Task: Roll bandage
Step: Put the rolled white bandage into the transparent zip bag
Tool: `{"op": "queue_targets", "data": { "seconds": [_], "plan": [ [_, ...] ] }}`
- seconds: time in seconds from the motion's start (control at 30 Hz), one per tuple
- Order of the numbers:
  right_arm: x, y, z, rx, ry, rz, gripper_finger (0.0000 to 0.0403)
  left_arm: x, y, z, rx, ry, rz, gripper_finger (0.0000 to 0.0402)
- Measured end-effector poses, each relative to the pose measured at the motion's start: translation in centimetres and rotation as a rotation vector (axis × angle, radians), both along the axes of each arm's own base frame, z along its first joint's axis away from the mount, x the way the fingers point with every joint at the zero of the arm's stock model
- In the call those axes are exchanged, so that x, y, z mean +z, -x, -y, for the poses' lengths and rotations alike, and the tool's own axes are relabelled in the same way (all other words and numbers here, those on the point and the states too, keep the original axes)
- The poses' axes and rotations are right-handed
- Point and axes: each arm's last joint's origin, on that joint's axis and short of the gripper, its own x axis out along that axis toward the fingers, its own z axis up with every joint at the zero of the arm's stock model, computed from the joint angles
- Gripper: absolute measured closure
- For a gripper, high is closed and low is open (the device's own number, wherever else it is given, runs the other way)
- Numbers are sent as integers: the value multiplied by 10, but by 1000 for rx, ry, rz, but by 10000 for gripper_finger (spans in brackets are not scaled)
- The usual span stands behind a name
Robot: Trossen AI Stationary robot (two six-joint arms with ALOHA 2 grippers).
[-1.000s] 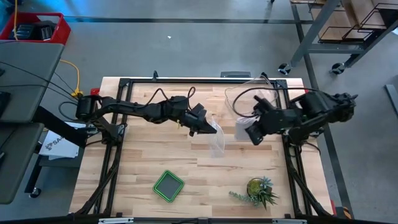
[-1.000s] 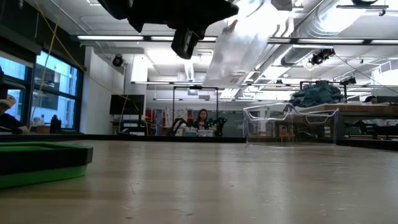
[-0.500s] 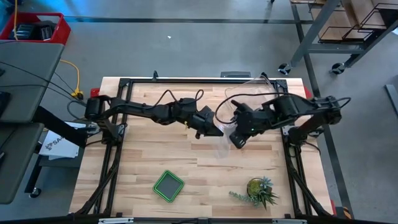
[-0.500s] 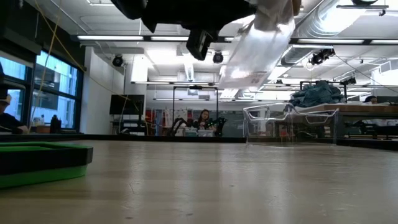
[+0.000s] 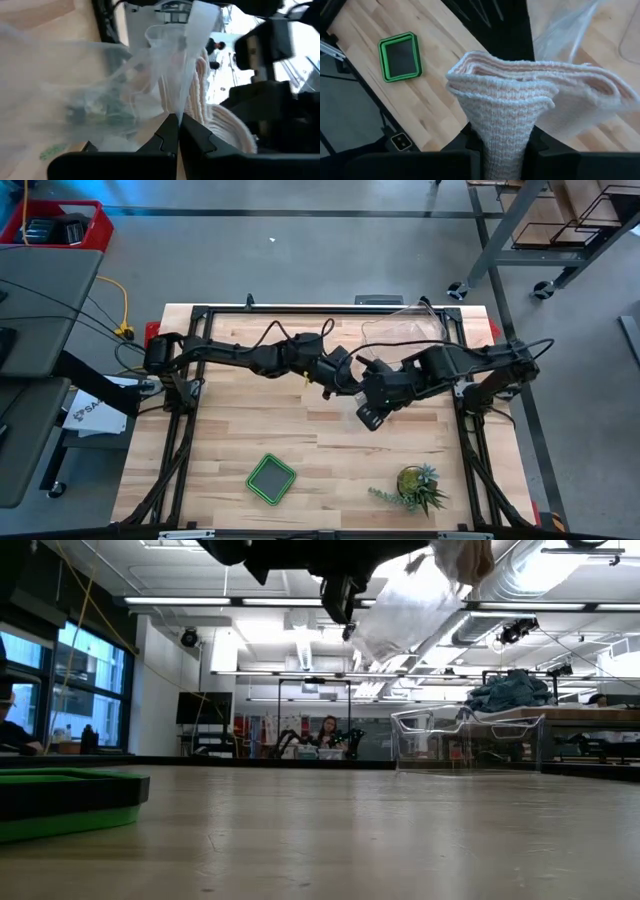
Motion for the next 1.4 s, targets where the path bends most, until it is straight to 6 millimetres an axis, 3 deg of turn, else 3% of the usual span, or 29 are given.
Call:
{"op": "queue_targets", "data": {
  "seconds": [0.37, 0.53, 0.7, 0.97, 1.2, 1.4],
  "plan": [
    [-2, 1, -5, -34, -14, -17, 358, 7, 1, 5, -137, 4, 74, 401],
    [-8, -2, -9, -53, 17, -39, 358, 26, 4, 12, -217, 15, 194, 401],
    [-3, -7, -11, -51, 1, 49, 358, 16, 2, 22, -238, 11, 135, 401],
    [0, -5, -16, -19, 31, 82, 358, 13, 0, 28, -206, -65, 194, 401],
    [11, -1, -21, 114, -18, 150, 358, 12, -19, 43, -253, 163, 421, 402],
    [18, 12, -23, 103, -4, 157, 358, -1, -21, 51, -164, 172, 413, 402]
  ]
}}
